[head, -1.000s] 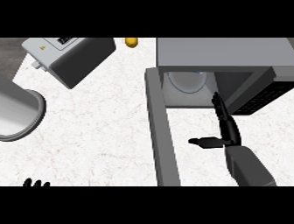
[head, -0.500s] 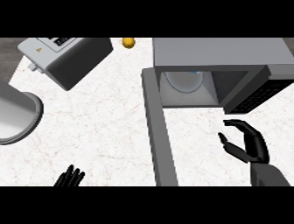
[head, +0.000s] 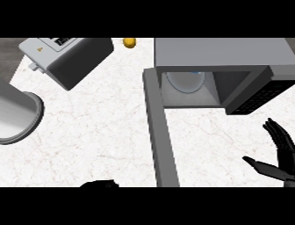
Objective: Pick up the milk, place it into the microwave and close the microwave
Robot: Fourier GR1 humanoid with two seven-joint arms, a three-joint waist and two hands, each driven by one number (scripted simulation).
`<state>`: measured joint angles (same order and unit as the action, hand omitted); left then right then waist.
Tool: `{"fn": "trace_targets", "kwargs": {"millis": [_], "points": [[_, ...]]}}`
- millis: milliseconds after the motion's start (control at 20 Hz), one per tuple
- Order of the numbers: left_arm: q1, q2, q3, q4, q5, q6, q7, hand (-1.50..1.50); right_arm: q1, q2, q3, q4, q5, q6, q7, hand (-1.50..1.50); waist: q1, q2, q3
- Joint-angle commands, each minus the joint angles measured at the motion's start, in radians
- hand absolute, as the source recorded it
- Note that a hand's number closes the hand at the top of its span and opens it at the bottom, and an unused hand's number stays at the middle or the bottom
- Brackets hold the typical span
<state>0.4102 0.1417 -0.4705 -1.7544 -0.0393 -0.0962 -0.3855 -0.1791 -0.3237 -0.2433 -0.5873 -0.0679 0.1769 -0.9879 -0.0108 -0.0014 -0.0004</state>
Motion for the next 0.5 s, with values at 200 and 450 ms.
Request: {"fn": "trace_targets", "kwargs": {"millis": [200, 450], "points": [[-0.196, -0.123, 0.033, 0.158, -0.102, 0.13, 0.058, 1.5, 0.039, -0.103, -0.049, -0.005, -0.076, 0.138, 0.018, -1.5, 0.01, 0.002, 0.001], [-0.342, -0.105, -0.029, 0.283, -0.154, 0.047, 0.135, 1.5, 0.107, -0.112, -0.03, -0.057, -0.089, 0.186, -0.036, -1.5, -0.005, 0.002, 0.001]]}}
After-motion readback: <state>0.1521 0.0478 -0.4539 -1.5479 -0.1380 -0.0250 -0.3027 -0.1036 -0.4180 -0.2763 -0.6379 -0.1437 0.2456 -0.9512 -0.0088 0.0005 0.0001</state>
